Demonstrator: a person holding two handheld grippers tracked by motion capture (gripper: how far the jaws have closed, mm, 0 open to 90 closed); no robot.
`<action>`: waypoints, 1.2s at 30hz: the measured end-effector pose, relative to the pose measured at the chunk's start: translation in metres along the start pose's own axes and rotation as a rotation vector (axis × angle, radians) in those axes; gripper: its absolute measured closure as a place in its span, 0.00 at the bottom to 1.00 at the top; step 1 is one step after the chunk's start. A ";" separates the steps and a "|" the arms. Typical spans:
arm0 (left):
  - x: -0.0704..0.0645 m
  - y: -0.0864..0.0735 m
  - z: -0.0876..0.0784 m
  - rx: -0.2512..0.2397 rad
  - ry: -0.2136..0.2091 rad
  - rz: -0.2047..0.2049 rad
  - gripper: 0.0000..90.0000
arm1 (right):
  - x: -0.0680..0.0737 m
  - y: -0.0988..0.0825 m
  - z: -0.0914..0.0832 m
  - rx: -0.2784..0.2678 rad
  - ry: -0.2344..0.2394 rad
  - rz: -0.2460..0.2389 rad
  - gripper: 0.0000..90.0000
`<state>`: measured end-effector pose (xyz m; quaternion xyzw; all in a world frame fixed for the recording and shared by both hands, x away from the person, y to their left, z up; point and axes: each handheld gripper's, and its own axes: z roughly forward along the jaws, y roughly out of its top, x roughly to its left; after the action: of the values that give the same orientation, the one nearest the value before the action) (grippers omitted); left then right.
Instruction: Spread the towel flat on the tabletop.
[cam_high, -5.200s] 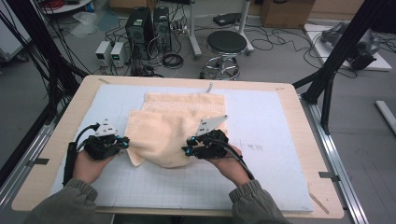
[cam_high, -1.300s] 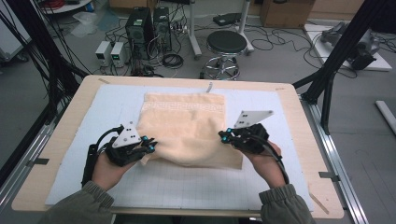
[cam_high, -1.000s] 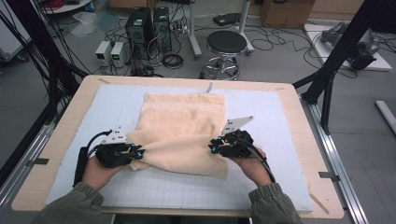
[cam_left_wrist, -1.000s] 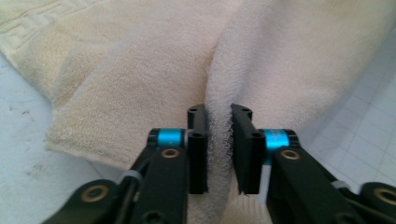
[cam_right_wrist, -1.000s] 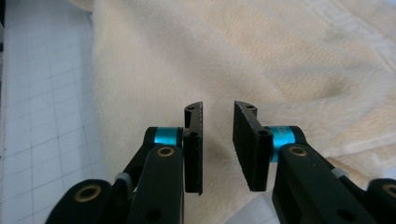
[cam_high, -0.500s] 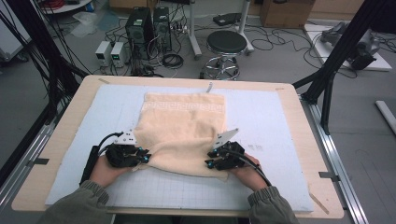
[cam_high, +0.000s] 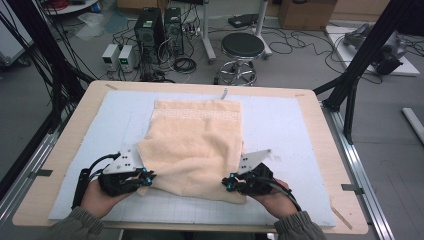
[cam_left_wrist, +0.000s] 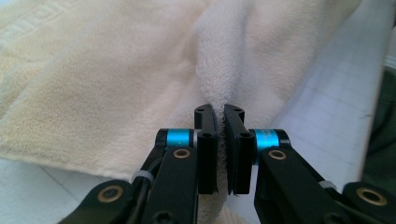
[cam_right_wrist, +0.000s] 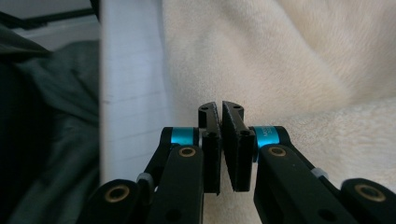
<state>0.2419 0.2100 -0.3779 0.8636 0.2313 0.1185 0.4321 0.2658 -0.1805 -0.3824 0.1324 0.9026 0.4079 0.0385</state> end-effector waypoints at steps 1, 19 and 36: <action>-0.008 -0.001 -0.007 -0.010 -0.017 0.003 0.94 | 0.007 0.000 -0.005 -0.006 -0.012 -0.015 0.95; 0.033 -0.017 0.038 0.031 0.039 -0.044 0.60 | -0.035 -0.011 0.013 -0.002 -0.144 0.017 0.60; 0.035 -0.025 0.054 0.141 0.019 -0.098 0.95 | -0.041 -0.031 0.037 0.045 -0.036 0.086 0.94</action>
<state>0.2868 0.2034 -0.4296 0.8784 0.2849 0.0888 0.3733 0.3057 -0.1838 -0.4317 0.1794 0.9042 0.3862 0.0342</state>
